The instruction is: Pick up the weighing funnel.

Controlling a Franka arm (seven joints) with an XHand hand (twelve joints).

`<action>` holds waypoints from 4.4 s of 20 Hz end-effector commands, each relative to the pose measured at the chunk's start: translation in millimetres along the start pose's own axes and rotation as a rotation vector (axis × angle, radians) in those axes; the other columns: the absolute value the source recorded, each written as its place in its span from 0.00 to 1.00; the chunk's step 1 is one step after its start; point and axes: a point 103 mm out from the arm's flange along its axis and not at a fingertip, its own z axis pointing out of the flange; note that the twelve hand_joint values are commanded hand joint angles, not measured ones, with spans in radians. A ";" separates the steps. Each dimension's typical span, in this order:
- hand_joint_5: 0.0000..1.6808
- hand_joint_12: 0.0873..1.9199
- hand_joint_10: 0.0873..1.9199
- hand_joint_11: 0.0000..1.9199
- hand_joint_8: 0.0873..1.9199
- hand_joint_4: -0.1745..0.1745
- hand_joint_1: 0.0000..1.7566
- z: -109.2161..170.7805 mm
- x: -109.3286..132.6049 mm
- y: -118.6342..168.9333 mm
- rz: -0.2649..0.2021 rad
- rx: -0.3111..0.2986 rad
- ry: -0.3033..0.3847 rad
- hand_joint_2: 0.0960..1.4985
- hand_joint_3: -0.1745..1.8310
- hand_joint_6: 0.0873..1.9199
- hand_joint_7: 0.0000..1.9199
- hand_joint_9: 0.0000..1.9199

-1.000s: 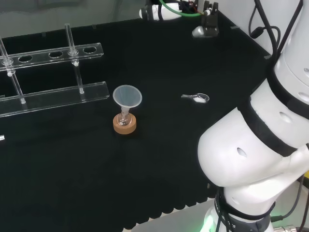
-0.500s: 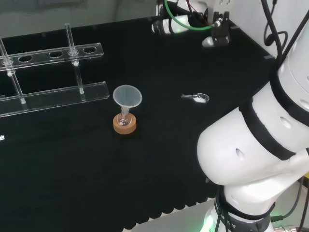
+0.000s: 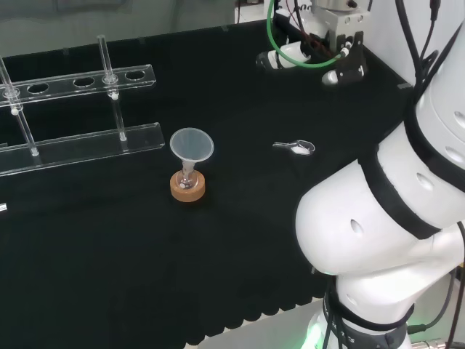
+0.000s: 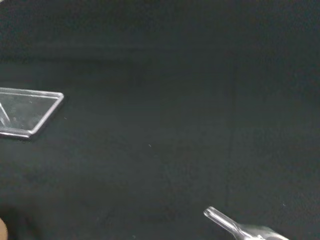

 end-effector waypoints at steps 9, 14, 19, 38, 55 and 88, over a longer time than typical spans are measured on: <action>0.30 0.70 0.37 0.25 0.41 0.10 0.25 51.6 -56.0 -5.8 0.116 0.078 -0.114 0.50 0.21 0.00 0.20 0.30; 0.33 0.69 0.33 0.27 0.37 0.15 0.28 67.6 -64.2 -7.9 0.145 0.093 -0.121 0.46 0.23 0.24 0.26 0.35; 0.29 0.69 0.33 0.27 0.38 0.14 0.28 87.3 -72.4 -6.1 0.163 0.128 -0.100 0.45 0.24 0.32 0.27 0.35; 0.27 0.69 0.34 0.26 0.38 0.13 0.28 164.1 -80.4 0.0 0.178 0.290 -0.137 0.44 0.25 0.31 0.27 0.34; 0.26 0.70 0.35 0.25 0.39 0.13 0.27 198.7 -83.8 -2.7 0.181 0.382 -0.150 0.44 0.25 0.31 0.27 0.32; 0.33 0.64 0.36 0.36 0.50 0.11 0.28 208.9 -77.0 -5.2 0.211 0.396 -0.196 0.42 0.28 0.58 0.48 0.52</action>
